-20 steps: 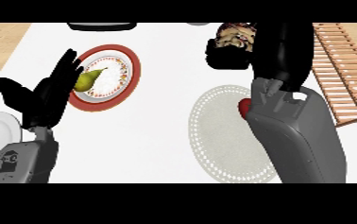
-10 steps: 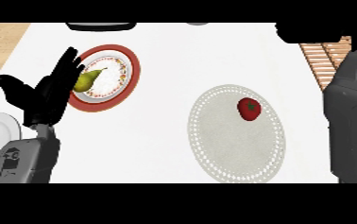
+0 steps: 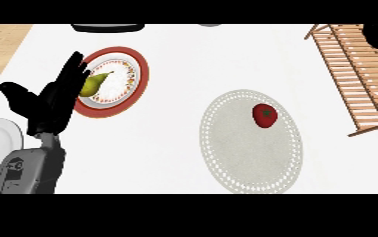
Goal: Pick the cupcake from the placemat and place it in the tiered shelf
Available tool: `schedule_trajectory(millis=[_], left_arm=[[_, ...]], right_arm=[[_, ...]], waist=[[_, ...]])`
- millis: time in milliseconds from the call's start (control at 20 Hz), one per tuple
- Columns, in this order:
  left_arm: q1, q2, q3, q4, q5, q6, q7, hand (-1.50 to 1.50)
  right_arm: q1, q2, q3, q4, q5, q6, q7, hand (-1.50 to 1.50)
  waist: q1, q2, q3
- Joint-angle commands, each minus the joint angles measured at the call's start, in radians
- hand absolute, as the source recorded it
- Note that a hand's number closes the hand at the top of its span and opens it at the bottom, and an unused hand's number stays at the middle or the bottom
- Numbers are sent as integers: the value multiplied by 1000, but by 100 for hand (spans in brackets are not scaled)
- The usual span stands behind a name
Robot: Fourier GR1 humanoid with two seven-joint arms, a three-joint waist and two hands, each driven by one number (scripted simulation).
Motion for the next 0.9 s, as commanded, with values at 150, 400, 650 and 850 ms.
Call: schedule_trajectory(millis=[150, 400, 650, 850], left_arm=[[-46, -5, 8, 32, 4, -1, 5, 0], [6, -2, 3, -5, -1, -19, 0, 0], [-12, -17, -3, -55, -11, 14, 41, 0], [-22, 28, 43, -19, 22, -31, 52, 0]], right_arm=[[204, -56, -155, -7, -109, -51, -167, 150], [143, -154, -233, 123, -195, -42, -246, 150], [234, -178, -292, 176, -257, -75, -380, 150], [230, -192, -276, 216, -264, -81, -381, 150]], waist=[[-4, 1, 0], [5, 2, 0], [3, 1, 0], [6, 1, 0]])
